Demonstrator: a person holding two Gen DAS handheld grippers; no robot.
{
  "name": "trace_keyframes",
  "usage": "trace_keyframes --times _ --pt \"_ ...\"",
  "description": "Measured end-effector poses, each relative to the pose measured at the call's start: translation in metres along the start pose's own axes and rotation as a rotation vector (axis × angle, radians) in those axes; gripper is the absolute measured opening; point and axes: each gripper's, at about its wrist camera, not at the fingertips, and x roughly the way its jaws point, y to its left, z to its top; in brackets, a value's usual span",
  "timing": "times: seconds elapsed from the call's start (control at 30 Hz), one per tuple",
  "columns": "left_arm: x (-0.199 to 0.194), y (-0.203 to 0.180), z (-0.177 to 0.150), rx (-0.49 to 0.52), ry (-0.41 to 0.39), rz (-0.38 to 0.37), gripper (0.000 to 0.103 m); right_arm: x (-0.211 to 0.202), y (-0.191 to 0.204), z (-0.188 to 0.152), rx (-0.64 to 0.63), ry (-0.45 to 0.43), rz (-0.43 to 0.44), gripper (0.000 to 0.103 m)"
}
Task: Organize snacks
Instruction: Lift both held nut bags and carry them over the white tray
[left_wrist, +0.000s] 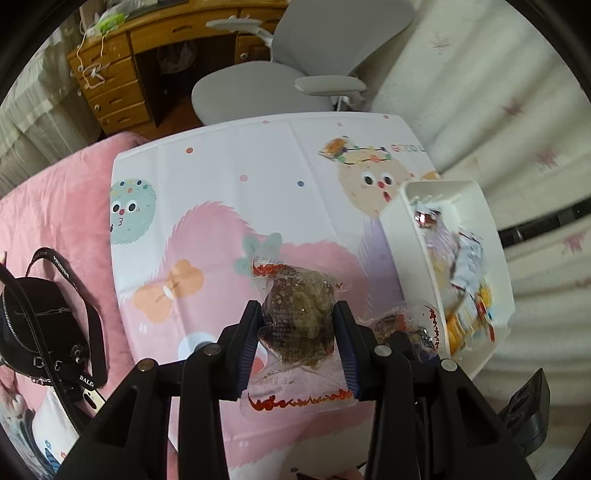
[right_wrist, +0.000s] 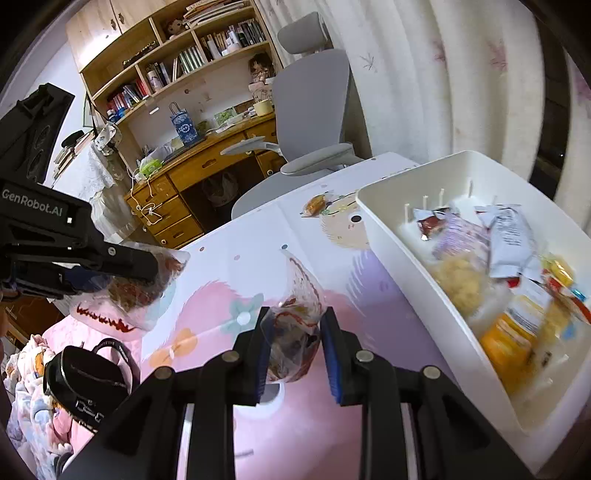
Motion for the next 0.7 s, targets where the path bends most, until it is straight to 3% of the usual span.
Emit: trace_keyframes --times 0.33,0.7 --pt "-0.031 -0.044 -0.037 0.1 -0.041 -0.074 0.038 -0.069 -0.02 -0.021 0.006 -0.034 -0.052 0.026" --pt "-0.021 -0.099 -0.058 0.171 -0.056 -0.118 0.038 -0.116 -0.073 -0.016 0.015 -0.053 -0.092 0.026"
